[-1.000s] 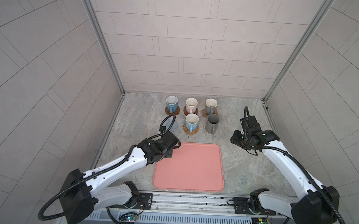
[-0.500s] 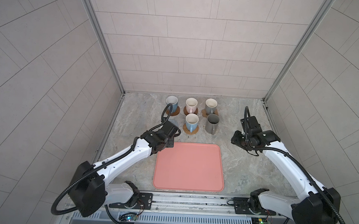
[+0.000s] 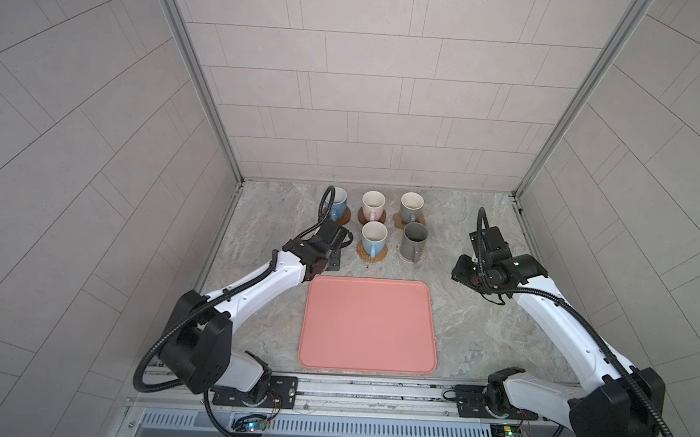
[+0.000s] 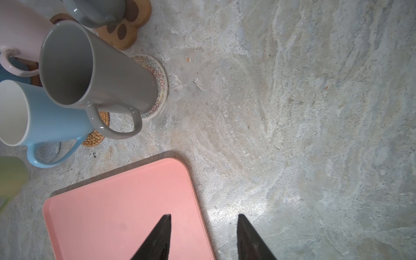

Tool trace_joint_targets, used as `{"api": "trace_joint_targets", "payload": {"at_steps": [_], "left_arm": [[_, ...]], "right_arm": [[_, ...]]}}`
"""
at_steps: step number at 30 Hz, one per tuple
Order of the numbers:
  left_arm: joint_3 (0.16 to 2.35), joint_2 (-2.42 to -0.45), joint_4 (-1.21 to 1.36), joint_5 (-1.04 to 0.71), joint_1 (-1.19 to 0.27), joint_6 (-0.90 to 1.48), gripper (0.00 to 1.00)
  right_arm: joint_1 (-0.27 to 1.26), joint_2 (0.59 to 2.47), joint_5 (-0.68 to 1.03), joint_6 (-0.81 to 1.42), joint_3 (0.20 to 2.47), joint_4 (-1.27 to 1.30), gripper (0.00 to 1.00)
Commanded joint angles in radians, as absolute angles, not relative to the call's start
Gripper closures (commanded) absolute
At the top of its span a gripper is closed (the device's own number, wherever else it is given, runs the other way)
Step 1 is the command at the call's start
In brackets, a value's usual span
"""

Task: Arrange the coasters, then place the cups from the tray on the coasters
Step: 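Carry the pale green mug with left gripper over the blue knit coaster and lower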

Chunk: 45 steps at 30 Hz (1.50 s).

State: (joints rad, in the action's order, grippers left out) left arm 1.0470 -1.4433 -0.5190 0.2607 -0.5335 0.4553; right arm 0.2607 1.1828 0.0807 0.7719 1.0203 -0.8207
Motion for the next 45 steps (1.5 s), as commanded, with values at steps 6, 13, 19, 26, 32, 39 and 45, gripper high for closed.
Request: {"api": "trace_joint_targets", "payload": {"at_steps": [6, 13, 19, 26, 32, 39, 45], "left_arm": [[1.132, -1.506, -0.402, 0.25, -0.493, 0.401, 0.95], [1.14, -1.542, -0.35, 0.226, -0.477, 0.381, 0.96], [1.15, -1.577, -0.324, 0.214, -0.461, 0.38, 0.96], [1.164, -1.614, -0.312, 0.212, -0.447, 0.37, 0.96], [1.164, -1.633, -0.298, 0.206, -0.436, 0.362, 0.96], [1.166, -1.65, -0.295, 0.195, -0.431, 0.364, 0.96], [1.17, -1.672, -0.32, 0.191, -0.429, 0.365, 0.97]], "right_arm": [[0.261, 1.158, 0.052, 0.788, 1.018, -0.85, 0.5], [0.261, 1.155, 0.047, 0.788, 1.018, -0.853, 0.5], [0.261, 1.155, 0.047, 0.79, 1.015, -0.853, 0.5], [0.262, 1.158, 0.044, 0.792, 1.014, -0.851, 0.5], [0.261, 1.164, 0.044, 0.792, 1.015, -0.849, 0.5], [0.261, 1.173, 0.047, 0.79, 1.015, -0.845, 0.5], [0.261, 1.175, 0.047, 0.789, 1.012, -0.843, 0.5]]}}
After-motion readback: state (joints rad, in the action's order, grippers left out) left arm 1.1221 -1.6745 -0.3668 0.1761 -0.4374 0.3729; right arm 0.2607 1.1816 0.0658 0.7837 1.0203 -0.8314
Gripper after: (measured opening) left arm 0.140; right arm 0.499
